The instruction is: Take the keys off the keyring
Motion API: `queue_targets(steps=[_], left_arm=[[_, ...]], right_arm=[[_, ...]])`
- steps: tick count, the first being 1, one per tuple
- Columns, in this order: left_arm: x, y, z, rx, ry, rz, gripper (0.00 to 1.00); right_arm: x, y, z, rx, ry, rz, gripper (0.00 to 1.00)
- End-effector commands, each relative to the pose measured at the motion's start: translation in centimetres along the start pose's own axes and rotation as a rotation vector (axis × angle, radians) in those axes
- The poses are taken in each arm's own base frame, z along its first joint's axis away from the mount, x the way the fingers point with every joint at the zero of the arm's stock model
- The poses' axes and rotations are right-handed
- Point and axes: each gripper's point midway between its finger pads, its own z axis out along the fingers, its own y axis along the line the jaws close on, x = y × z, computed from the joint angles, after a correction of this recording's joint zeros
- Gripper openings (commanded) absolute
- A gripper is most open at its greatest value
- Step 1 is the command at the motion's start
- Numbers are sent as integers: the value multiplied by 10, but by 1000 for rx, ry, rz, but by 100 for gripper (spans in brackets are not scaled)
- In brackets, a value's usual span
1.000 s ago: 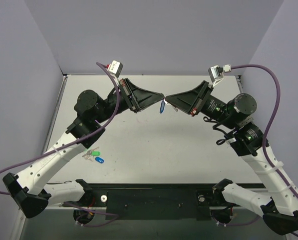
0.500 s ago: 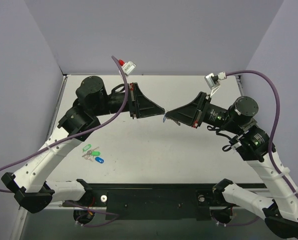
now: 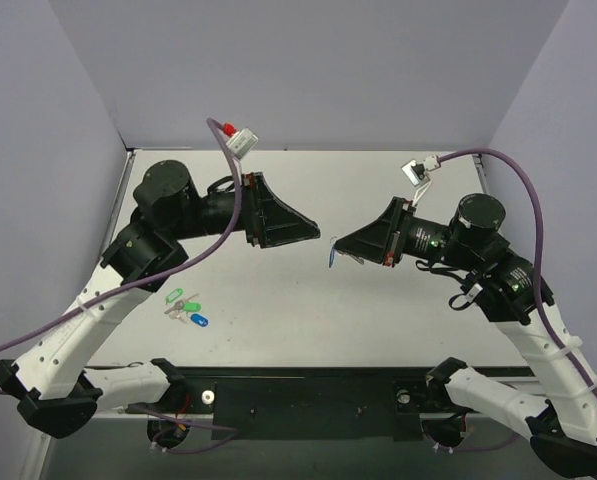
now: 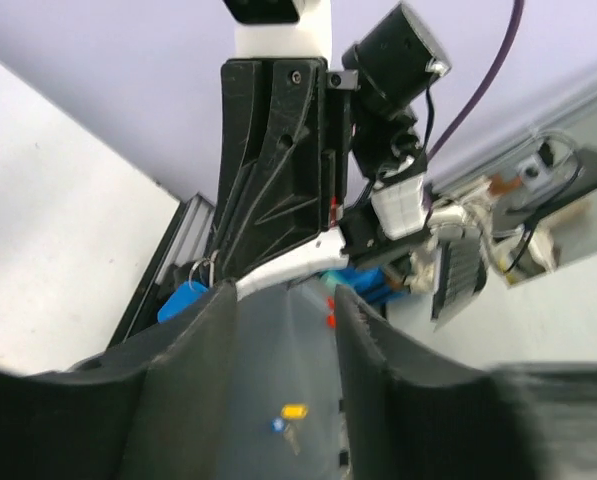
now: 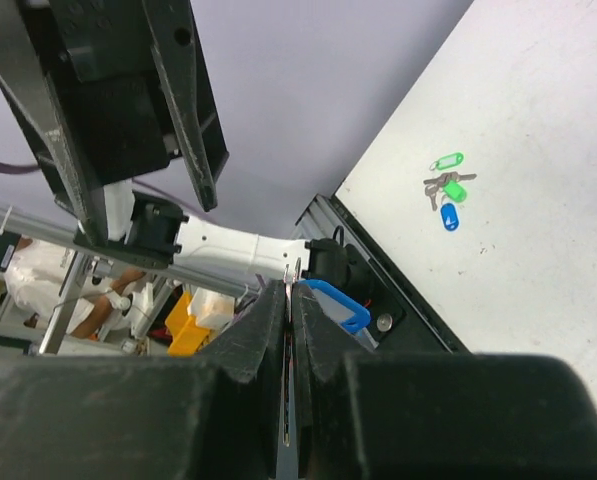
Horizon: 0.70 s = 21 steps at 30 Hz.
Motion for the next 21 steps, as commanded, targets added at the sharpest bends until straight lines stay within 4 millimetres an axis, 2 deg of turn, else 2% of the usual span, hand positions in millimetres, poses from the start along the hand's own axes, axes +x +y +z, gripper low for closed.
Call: queue_targets(steps=[1, 2, 3, 4, 5, 6, 12, 21], left_arm=[[-37, -31, -20, 126, -283, 35, 59], [-38, -24, -21, 118, -321, -9, 61], [-44, -30, -25, 148, -363, 5, 60], [-45, -22, -26, 131, -403, -31, 61], [-50, -27, -30, 157, -439, -24, 60], [-54, -26, -35, 167, -488, -39, 59], [-62, -24, -42, 190, -586, -56, 52], [-60, -34, -30, 277, -604, -64, 47]], right_arm=[[-29, 14, -1, -14, -115, -12, 0], [-32, 14, 1, -16, -129, 18, 0], [-40, 22, 2, -51, -158, 8, 0], [-41, 25, 4, -76, -163, 38, 0], [-49, 36, 4, -124, -194, 25, 0], [-50, 37, 5, -138, -198, 50, 0], [-64, 69, 2, -262, -238, 43, 0], [-70, 79, 6, -313, -255, 41, 0]])
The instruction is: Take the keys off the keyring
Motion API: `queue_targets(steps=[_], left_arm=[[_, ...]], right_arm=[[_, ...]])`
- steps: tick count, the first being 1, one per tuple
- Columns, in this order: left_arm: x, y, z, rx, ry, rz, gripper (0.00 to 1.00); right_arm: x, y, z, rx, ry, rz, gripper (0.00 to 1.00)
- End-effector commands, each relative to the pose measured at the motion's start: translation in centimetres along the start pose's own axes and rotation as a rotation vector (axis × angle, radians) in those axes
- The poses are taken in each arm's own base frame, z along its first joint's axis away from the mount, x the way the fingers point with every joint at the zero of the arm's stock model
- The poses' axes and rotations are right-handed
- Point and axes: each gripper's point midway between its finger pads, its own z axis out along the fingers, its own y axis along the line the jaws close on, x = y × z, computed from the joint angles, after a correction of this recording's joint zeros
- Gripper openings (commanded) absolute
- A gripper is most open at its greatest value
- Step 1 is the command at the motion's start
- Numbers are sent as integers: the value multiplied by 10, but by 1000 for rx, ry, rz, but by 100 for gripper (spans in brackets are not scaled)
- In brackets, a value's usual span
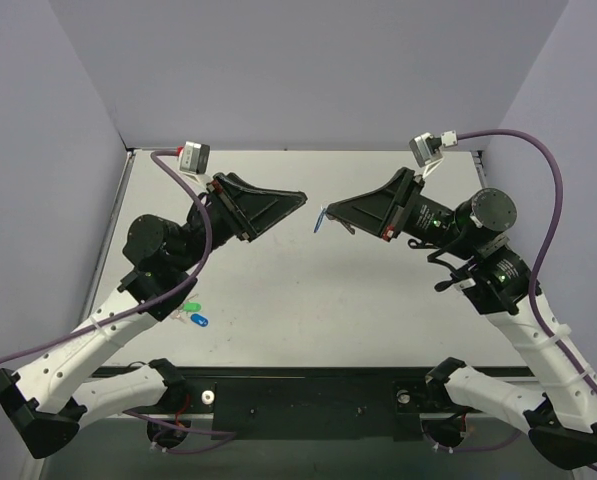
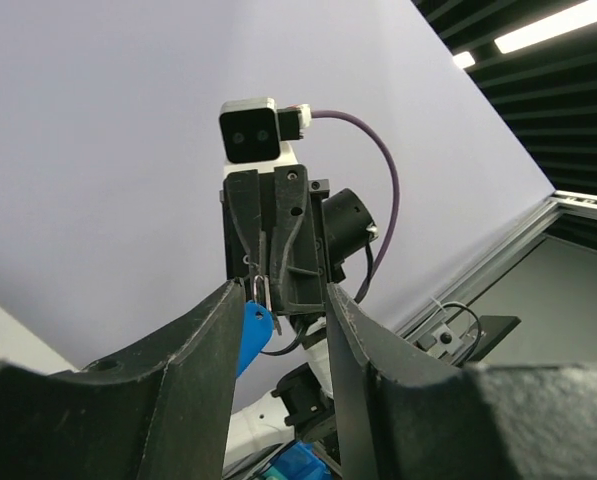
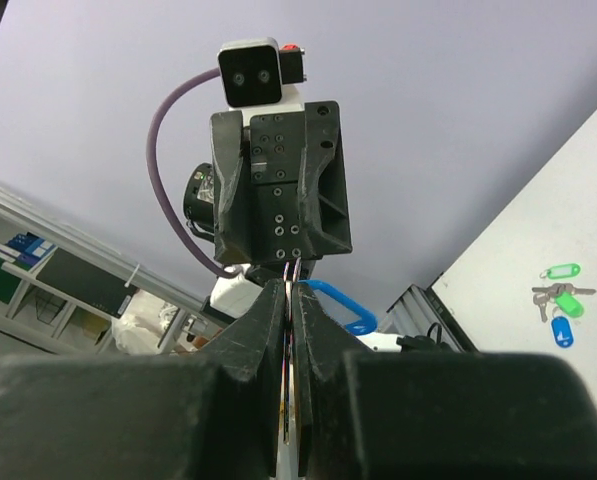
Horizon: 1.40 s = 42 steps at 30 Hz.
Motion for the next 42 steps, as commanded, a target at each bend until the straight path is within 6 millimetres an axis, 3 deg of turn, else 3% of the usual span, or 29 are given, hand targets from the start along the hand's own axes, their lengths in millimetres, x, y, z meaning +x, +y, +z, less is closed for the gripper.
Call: queue_targets(steps=[1, 20, 26, 33, 42], left_arm=[[-8, -29, 5, 121, -62, 7, 47], [0, -31, 15, 150, -54, -7, 42], [-8, -29, 10, 97, -87, 37, 55], [-13, -29, 8, 84, -115, 43, 58], [-3, -28, 18, 127, -78, 10, 48]], right_arm=[[-13, 31, 2, -119, -50, -41, 0], [-17, 47, 7, -176, -56, -52, 0], [-18, 51, 5, -172, -57, -65, 0], [-20, 55, 7, -189, -57, -66, 0], [-22, 58, 12, -219, -59, -49, 0]])
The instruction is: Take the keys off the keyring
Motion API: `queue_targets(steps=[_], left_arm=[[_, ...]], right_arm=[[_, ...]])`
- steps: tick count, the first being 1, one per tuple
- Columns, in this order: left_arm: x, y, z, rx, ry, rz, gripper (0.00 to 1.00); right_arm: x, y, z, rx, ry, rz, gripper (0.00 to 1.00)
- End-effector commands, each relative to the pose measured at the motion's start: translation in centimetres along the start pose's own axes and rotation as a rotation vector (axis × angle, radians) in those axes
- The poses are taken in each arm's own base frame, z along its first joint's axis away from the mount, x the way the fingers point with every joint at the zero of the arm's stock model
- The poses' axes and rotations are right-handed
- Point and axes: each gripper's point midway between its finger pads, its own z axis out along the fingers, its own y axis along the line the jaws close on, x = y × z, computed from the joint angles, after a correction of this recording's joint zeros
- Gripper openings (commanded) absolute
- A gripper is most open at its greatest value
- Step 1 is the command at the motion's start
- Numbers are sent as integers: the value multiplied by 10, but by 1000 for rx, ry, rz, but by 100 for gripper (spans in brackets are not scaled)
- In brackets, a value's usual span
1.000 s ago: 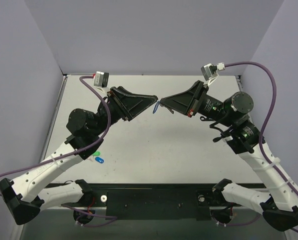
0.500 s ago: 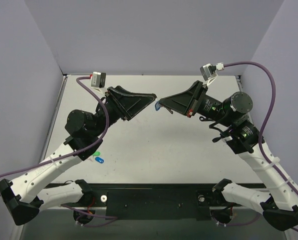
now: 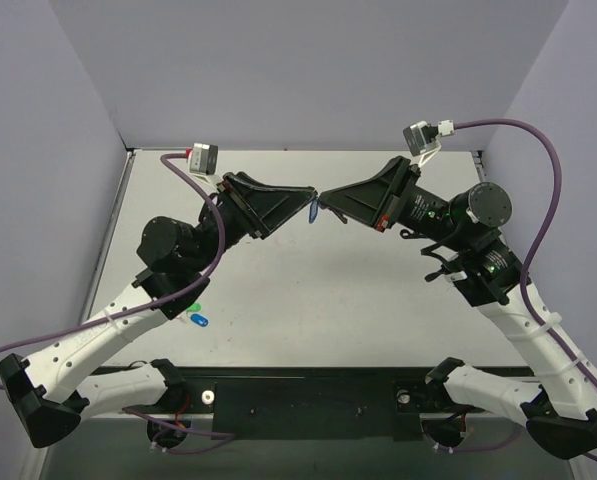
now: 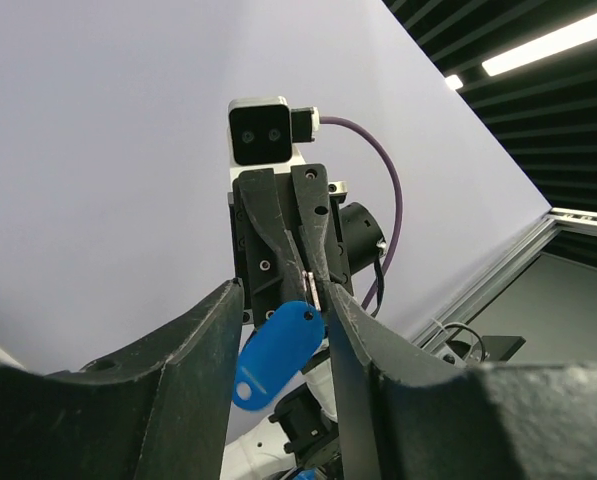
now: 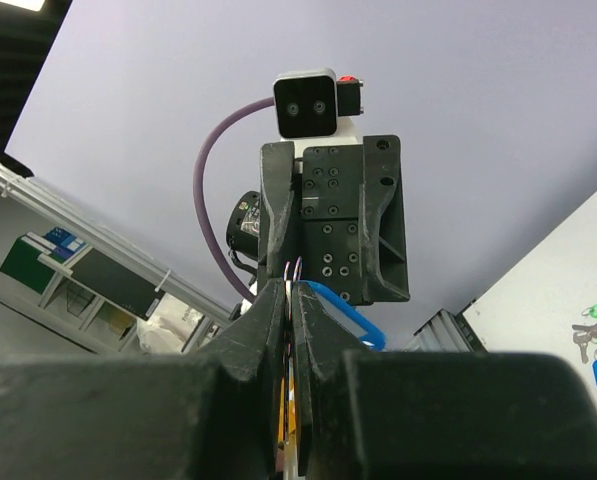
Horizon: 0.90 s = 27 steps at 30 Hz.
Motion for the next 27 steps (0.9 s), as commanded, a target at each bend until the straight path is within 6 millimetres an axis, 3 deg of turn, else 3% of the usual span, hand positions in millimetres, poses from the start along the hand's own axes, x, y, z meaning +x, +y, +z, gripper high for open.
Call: queue_targets(steps=[1, 12, 19, 27], left_arm=[[-4, -24, 4, 81, -11, 6, 47], [-10, -33, 2, 93, -28, 24, 44], [-11, -39, 3, 104, -23, 48, 54], [-18, -42, 0, 100, -53, 55, 55]], right_arm=[[-11, 35, 1, -118, -29, -56, 0], [-8, 30, 0, -108, -24, -52, 0], [-7, 27, -1, -102, -26, -50, 0], [-6, 24, 0, -97, -24, -46, 0]])
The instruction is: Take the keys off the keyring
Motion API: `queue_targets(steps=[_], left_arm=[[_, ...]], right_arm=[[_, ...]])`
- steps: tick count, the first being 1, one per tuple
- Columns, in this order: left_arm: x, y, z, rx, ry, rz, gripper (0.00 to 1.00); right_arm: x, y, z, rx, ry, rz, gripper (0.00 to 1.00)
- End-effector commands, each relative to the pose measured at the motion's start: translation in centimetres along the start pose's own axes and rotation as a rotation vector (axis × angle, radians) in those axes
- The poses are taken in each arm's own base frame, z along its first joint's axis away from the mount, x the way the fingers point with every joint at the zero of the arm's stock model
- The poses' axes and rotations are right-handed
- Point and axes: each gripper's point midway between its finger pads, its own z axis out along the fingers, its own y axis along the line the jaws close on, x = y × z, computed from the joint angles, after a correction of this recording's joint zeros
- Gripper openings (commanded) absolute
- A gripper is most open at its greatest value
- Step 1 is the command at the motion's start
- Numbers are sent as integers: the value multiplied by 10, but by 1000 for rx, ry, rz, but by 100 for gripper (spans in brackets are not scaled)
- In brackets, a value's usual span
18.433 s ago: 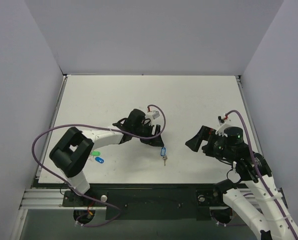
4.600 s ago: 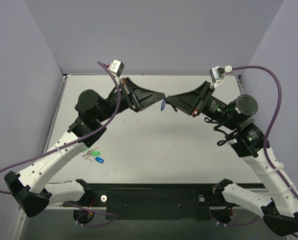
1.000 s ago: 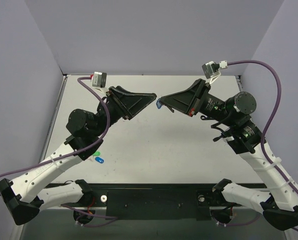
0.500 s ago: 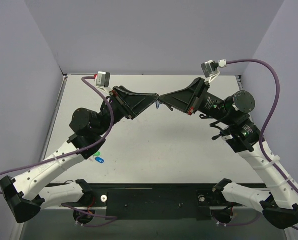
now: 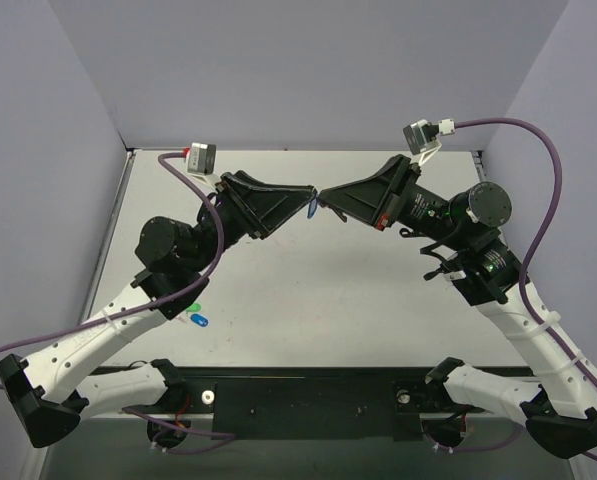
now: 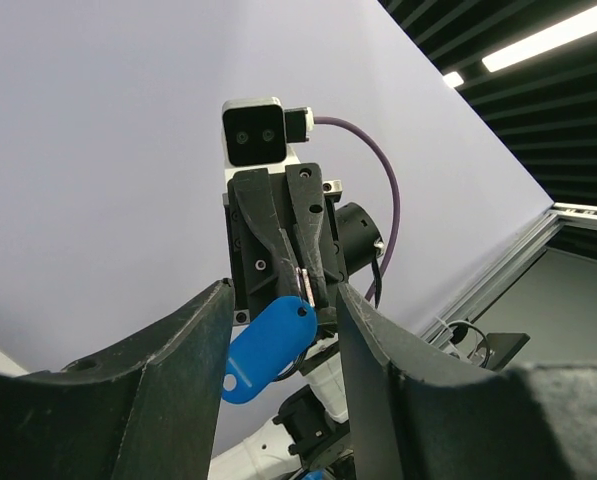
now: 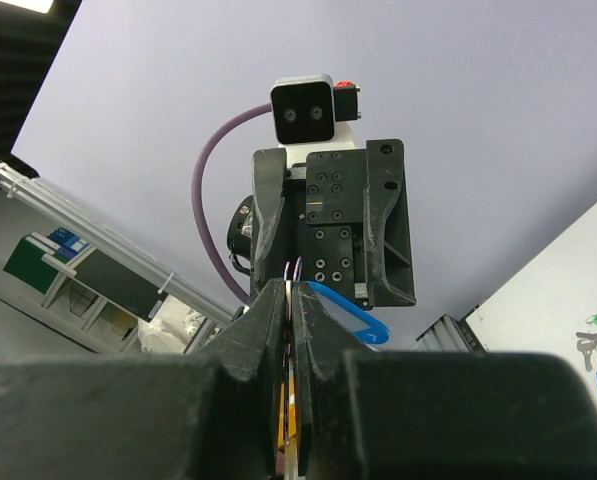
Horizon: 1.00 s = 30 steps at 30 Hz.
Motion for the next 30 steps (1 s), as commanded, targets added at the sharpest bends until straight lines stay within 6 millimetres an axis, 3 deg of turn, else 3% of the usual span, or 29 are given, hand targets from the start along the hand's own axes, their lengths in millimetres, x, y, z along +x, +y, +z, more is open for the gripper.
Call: queue_targets(steps=[1, 23, 30], left_arm=[[-21, -40, -3, 91, -68, 34, 55], [-16, -41, 3, 124, -45, 8, 50], [-16, -41, 2, 127, -47, 10, 43]], right_arm=[[-3, 22, -3, -80, -14, -40, 0], [-1, 18, 3, -77, -5, -35, 0], [1, 14, 3, -70, 0, -33, 0]])
